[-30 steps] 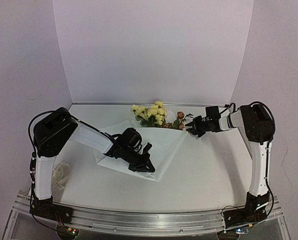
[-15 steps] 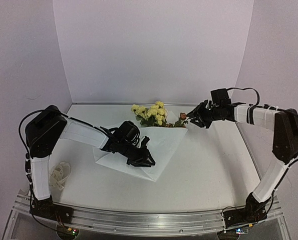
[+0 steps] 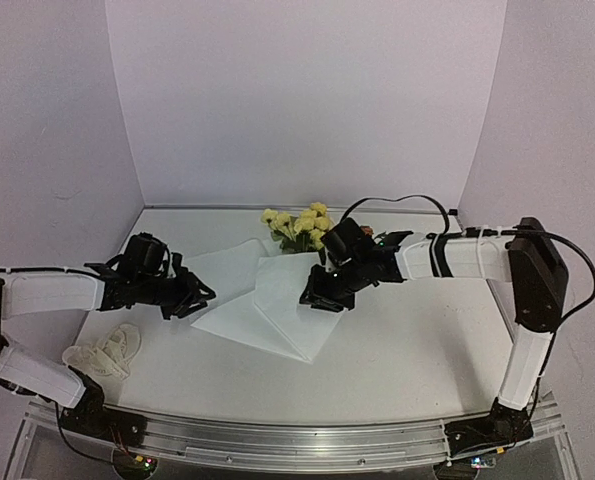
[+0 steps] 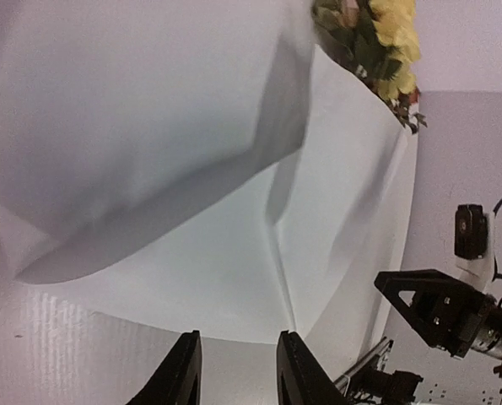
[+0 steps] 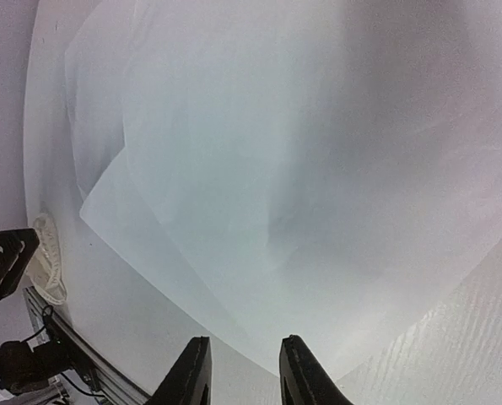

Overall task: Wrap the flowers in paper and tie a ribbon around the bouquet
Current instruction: Pick up the two-thirds-folded wrapping paper from the center of the board.

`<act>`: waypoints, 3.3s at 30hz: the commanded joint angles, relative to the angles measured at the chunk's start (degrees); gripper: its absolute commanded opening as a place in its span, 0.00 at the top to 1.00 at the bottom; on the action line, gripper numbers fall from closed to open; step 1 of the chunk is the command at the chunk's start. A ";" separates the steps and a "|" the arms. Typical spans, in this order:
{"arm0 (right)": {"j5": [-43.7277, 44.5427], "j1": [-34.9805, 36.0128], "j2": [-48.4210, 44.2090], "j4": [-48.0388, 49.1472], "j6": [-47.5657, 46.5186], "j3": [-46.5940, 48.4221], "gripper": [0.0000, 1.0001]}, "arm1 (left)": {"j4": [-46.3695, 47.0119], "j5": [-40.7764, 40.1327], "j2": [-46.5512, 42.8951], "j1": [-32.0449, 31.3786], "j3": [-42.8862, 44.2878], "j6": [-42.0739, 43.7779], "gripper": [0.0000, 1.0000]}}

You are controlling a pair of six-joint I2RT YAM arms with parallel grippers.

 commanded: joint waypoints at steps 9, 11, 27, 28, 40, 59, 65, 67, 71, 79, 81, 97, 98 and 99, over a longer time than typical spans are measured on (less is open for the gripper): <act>7.46 6.27 13.11 -3.84 -1.87 14.60 0.72 | -1.23 -7.19 -4.25 6.49 -11.21 -1.34 0.56; 7.23 6.39 14.36 -4.10 -2.08 15.68 0.72 | 1.72 -6.92 -3.78 6.89 -12.23 -2.52 0.58; 8.54 7.09 18.64 -6.56 -4.60 17.83 0.72 | -2.54 -9.10 9.55 6.24 -4.12 5.23 0.63; 8.61 7.14 18.71 -6.66 -4.70 17.94 0.72 | -2.51 -9.09 10.01 5.98 -3.86 5.20 0.64; 9.91 7.42 20.12 -8.29 -6.47 19.30 0.73 | -4.47 -8.55 10.36 4.26 0.56 5.23 0.87; 11.09 8.86 19.20 -9.58 -8.58 16.85 0.73 | -10.90 -9.64 1.80 4.66 -4.30 4.59 0.67; 10.94 9.73 18.61 -9.68 -9.62 14.90 0.73 | -5.27 -3.10 1.48 4.88 -8.06 5.59 0.51; 11.57 10.33 18.34 -9.93 -10.16 14.73 0.73 | -3.28 -1.71 1.12 4.88 -9.42 3.86 0.51; 13.10 11.05 18.13 -10.87 -10.73 15.16 0.72 | 1.21 -1.43 -1.02 4.87 -12.29 -3.68 0.50; 13.25 11.21 18.85 -11.25 -10.71 15.62 0.73 | 14.28 -7.47 1.95 4.76 -16.96 -18.51 0.58; 13.27 11.19 18.94 -11.25 -10.88 15.60 0.73 | 14.58 -9.56 3.81 4.67 -17.07 -20.39 0.60; 13.79 11.21 19.16 -11.50 -11.36 16.48 0.73 | 16.32 -16.39 8.21 0.94 -13.60 -19.17 0.93; 13.84 11.21 19.15 -11.51 -11.31 16.56 0.73 | 15.92 -16.80 7.37 0.60 -13.40 -18.60 0.95; 13.86 11.20 19.02 -11.51 -11.32 16.61 0.73 | 15.50 -17.11 6.59 0.37 -13.17 -18.02 0.98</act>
